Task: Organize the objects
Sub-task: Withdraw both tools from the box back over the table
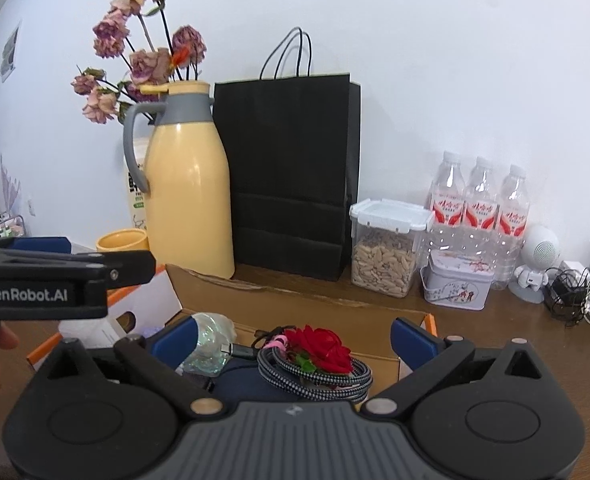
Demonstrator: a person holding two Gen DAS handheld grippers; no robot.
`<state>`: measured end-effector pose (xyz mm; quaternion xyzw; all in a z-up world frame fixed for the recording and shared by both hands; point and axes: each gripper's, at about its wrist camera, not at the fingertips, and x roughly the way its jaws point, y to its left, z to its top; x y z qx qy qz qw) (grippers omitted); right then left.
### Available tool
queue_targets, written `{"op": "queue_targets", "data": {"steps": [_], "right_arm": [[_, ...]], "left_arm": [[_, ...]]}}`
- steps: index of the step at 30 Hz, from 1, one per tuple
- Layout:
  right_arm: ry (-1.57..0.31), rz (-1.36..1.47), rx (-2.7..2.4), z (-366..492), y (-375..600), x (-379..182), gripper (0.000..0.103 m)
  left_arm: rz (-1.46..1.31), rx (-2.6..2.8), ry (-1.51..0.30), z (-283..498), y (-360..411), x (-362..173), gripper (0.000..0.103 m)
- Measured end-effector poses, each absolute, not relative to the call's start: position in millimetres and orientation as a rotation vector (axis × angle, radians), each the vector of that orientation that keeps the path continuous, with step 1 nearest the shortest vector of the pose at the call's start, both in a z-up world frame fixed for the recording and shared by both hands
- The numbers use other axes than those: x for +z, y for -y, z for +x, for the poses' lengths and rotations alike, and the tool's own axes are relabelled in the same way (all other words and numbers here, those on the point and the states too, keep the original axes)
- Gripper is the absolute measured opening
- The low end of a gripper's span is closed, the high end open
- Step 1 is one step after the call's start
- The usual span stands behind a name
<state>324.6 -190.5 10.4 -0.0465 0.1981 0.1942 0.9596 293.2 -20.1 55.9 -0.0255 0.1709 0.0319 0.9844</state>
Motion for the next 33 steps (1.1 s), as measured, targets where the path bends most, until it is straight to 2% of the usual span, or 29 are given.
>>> {"op": "queue_targets", "data": {"steps": [15, 33], "right_arm": [[-0.389, -0.107, 0.377, 260, 209, 16, 0.103], [-0.582, -0.135, 0.304, 219, 242, -52, 0.100]], "left_arm": [[-0.046, 0.104, -0.339, 227, 0, 61, 0.103], [-0.010, 0.145, -0.468, 171, -35, 10, 0.103]]}}
